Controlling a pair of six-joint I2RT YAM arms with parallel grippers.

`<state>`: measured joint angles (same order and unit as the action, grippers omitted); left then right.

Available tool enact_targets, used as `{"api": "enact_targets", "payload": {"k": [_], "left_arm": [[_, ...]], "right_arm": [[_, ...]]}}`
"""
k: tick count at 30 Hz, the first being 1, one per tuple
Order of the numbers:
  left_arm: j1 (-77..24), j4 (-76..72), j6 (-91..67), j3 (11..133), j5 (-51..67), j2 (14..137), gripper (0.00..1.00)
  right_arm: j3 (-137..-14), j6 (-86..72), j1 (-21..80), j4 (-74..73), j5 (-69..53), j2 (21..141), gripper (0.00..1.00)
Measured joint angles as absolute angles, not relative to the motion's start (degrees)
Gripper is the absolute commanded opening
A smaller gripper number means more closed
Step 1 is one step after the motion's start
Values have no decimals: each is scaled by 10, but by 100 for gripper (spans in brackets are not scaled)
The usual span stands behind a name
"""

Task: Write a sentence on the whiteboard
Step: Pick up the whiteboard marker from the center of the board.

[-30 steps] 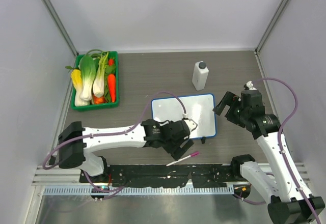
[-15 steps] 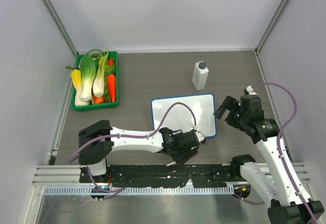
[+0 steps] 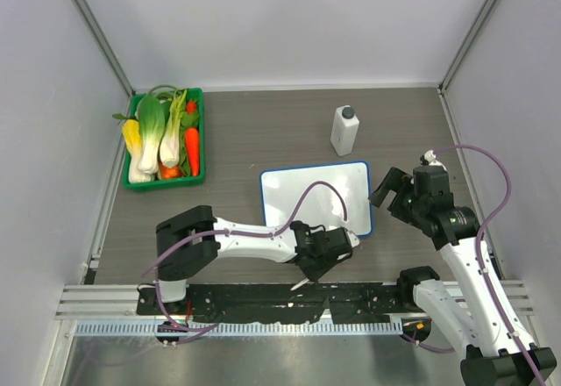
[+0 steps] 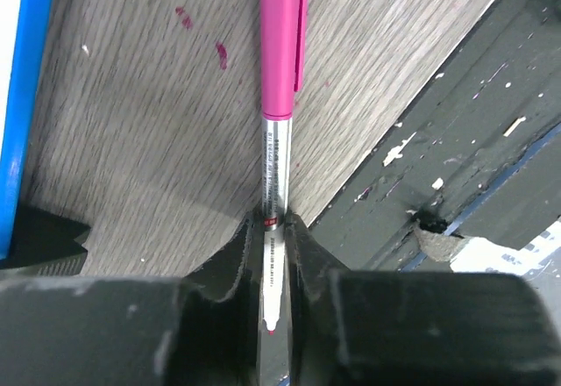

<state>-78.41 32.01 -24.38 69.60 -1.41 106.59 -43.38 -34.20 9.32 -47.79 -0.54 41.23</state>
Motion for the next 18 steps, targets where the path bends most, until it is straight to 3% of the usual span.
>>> {"api": "enact_targets", "payload": {"k": [2, 13, 18], "left_arm": [[-784, 321, -247, 704, -15, 1073, 0], [-789, 322, -257, 711, -54, 1071, 0], [-772, 345, -271, 714, -63, 1012, 0]], "right_arm": [[-434, -342, 93, -476, 1, 413, 100], [-440, -341, 93, -479, 14, 407, 99], [-491, -339, 93, -488, -6, 430, 99]]}}
